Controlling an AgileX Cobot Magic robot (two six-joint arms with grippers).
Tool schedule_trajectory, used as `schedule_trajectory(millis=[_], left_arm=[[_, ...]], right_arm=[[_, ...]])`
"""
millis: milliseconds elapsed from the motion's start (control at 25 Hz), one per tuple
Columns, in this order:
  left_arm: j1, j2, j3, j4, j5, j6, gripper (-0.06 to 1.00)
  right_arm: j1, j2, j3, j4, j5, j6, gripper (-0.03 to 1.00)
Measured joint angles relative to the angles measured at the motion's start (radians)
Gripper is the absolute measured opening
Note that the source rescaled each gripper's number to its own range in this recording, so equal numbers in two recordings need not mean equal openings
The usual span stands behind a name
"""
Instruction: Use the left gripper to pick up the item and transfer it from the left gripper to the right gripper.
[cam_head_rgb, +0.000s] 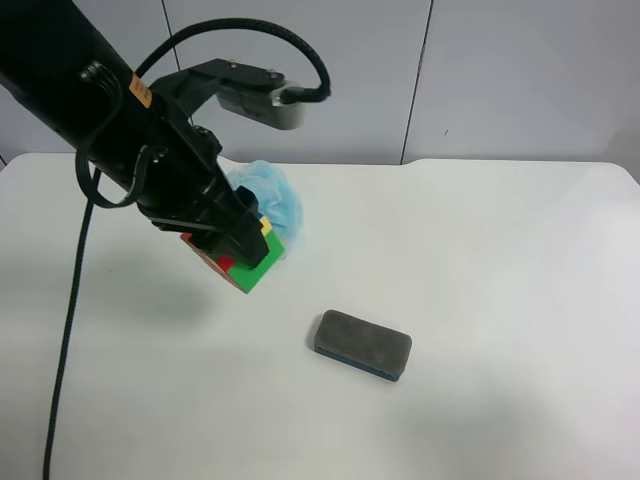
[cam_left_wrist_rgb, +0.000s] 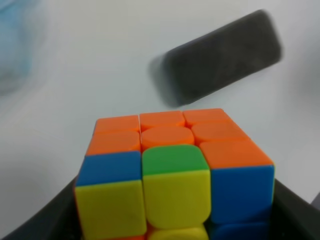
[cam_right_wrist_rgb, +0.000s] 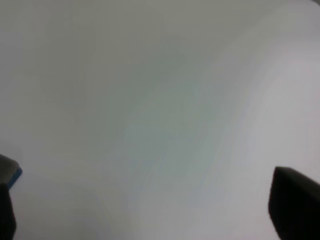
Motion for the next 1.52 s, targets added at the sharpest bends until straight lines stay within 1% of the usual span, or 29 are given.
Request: schedule_trajectory(millis=[160, 280, 440, 560, 840, 1520], left_arm=[[-0.092, 0.000, 0.000, 0.000, -0.013, 0.096, 0.01], [-0.138, 0.000, 0.000, 0.000, -0.004, 0.165, 0.01], [-0.177, 0.000, 0.000, 0.000, 0.006, 0.253, 0.01], [-0.183, 0.000, 0.000, 0.000, 0.006, 0.296, 0.01], [-0.183, 0.000, 0.000, 0.002, -0.012, 0.330, 0.01], [-0.183, 0.000, 0.000, 0.004, -0.089, 0.334, 0.01]], right_arm=[[0.000, 0.000, 0.000, 0.000, 0.000, 0.000, 1.00], [0.000, 0.000, 0.000, 0.000, 0.000, 0.000, 1.00], [0.000, 0.000, 0.000, 0.000, 0.000, 0.000, 1.00], [0.000, 0.000, 0.000, 0.000, 0.000, 0.000, 1.00], [0.000, 0.000, 0.000, 0.000, 0.000, 0.000, 1.00], [0.000, 0.000, 0.000, 0.003, 0.000, -0.001, 1.00]])
